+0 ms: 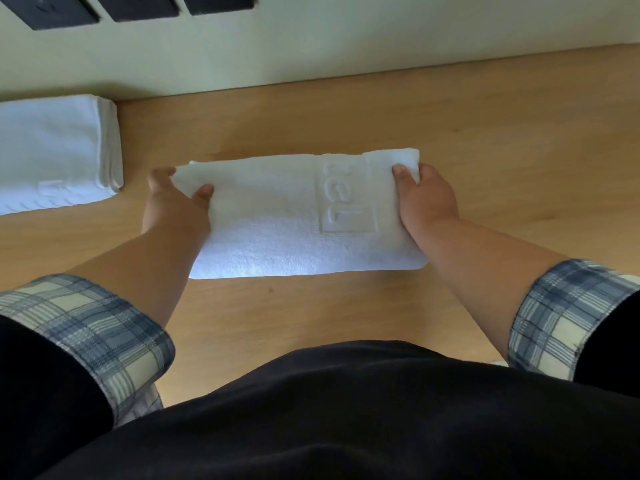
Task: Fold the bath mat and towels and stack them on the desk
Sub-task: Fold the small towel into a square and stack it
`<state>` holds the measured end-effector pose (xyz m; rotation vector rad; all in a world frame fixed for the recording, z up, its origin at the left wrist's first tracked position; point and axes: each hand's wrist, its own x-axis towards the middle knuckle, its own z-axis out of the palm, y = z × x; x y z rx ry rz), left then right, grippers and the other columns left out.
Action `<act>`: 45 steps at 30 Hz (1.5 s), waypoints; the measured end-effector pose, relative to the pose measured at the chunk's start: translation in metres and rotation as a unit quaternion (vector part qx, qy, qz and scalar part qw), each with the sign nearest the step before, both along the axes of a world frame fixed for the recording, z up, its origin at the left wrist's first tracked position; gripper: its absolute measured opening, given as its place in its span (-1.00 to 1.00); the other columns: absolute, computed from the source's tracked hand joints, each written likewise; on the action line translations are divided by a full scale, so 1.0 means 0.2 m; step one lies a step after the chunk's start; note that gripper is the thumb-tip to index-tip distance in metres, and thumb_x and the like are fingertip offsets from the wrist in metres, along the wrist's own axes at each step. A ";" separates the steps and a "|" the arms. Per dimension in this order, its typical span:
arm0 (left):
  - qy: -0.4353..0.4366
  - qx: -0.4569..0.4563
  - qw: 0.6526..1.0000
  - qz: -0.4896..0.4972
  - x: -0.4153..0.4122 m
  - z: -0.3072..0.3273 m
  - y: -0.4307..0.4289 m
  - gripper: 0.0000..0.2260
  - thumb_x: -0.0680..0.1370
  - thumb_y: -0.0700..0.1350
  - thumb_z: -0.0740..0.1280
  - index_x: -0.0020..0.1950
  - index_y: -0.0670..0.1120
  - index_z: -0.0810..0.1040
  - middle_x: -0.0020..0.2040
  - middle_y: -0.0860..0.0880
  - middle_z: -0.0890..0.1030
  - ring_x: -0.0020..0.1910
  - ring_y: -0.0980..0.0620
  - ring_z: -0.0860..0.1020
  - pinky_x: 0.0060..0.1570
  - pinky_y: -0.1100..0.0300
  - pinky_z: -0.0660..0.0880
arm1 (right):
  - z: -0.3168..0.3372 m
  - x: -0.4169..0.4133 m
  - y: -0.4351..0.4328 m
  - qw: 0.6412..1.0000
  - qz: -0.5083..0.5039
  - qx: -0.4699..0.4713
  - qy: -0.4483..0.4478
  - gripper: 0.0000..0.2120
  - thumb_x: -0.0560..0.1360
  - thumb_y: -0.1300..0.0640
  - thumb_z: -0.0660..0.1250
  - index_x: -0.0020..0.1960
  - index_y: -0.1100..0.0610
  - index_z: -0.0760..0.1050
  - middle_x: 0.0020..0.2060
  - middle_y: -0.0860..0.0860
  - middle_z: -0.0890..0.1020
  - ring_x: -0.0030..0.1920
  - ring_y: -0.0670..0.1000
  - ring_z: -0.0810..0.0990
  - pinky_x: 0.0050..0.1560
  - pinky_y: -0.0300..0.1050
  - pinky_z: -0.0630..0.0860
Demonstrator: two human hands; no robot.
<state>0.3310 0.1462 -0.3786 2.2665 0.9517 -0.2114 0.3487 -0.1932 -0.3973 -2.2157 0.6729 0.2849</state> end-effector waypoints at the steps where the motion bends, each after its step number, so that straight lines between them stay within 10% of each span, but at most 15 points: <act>1: 0.007 0.011 1.000 0.002 0.01 0.01 -0.01 -0.52 0.56 0.17 0.34 0.38 0.16 0.20 0.04 -0.08 0.50 -0.17 -0.14 0.54 -0.35 0.06 0.49 | 0.00 0.02 0.00 1.000 0.002 0.000 0.017 -0.56 0.54 -0.32 0.13 0.21 -0.05 0.47 -0.08 -0.12 0.56 -0.05 0.04 0.53 -0.05 -0.05 0.35; 5: -0.046 0.238 0.966 -0.090 0.04 0.06 -0.11 -0.47 0.58 0.05 0.32 0.48 0.09 0.16 0.39 -0.14 0.34 0.36 -0.20 0.34 0.37 -0.12 0.23 | -0.01 0.06 0.01 0.999 -0.009 -0.003 0.041 -0.57 0.57 -0.29 0.13 0.22 0.01 0.40 -0.15 -0.10 0.49 -0.06 0.11 0.50 -0.05 -0.01 0.33; 9: -0.210 0.156 0.909 -0.325 0.10 0.19 -0.37 -0.55 0.61 0.12 0.12 0.49 0.05 0.28 0.44 -0.08 0.35 0.40 -0.11 0.31 0.41 -0.06 0.23 | -0.02 0.05 0.02 0.999 -0.009 -0.014 0.044 -0.57 0.59 -0.26 0.10 0.24 0.04 0.38 -0.01 -0.01 0.53 -0.01 0.14 0.50 -0.01 0.03 0.35; 13: -0.043 0.210 0.790 -0.574 0.05 0.09 -0.52 -0.38 0.58 0.34 -0.18 0.60 0.13 -0.06 0.62 -0.04 -0.02 0.59 -0.07 -0.10 0.52 -0.17 -0.15 | -0.01 0.06 0.04 0.998 -0.001 -0.037 0.056 -0.55 0.62 -0.23 0.09 0.27 0.11 0.34 0.00 0.02 0.51 -0.01 0.15 0.48 -0.02 0.02 0.33; 18: -0.015 0.244 0.785 -0.570 0.08 -0.04 -0.52 -0.39 0.54 0.38 -0.29 0.55 0.21 -0.28 0.62 -0.03 -0.16 0.58 -0.11 -0.22 0.46 -0.30 -0.26 | 0.04 0.01 0.05 0.996 -0.011 -0.083 -0.016 -0.54 0.58 -0.15 0.21 0.37 0.08 0.34 0.36 0.05 0.41 0.37 0.15 0.37 0.37 0.09 0.32; 22: -0.012 0.243 0.783 -0.572 0.09 -0.06 -0.53 -0.39 0.53 0.40 -0.32 0.55 0.22 -0.29 0.62 -0.01 -0.18 0.57 -0.10 -0.25 0.44 -0.30 -0.30 | 0.08 -0.08 0.26 0.919 0.278 -0.187 -0.211 -0.53 0.59 0.10 0.22 0.48 0.12 0.33 0.53 0.09 0.28 0.56 0.11 0.14 0.56 0.13 -0.10; 29: -0.013 0.199 0.817 -0.541 0.10 -0.05 -0.50 -0.41 0.56 0.24 -0.30 0.56 0.12 -0.32 0.61 -0.02 -0.24 0.56 -0.04 -0.31 0.50 -0.14 -0.30 | 0.00 -0.06 0.34 0.889 0.374 -0.260 -0.052 -0.39 0.61 -0.19 -0.19 0.62 -0.04 -0.13 0.62 0.04 -0.08 0.60 0.08 -0.21 0.53 0.21 -0.31; 45: -0.024 0.241 0.799 -0.550 0.19 -0.14 -0.35 -0.31 0.50 0.47 -0.32 0.57 0.23 -0.19 0.62 -0.05 -0.01 0.57 -0.21 -0.08 0.42 -0.39 -0.19 | -0.07 -0.01 0.38 0.872 0.382 -0.305 -0.028 -0.30 0.55 -0.34 -0.15 0.60 -0.10 -0.17 0.61 0.10 -0.02 0.59 0.23 -0.16 0.50 0.36 -0.22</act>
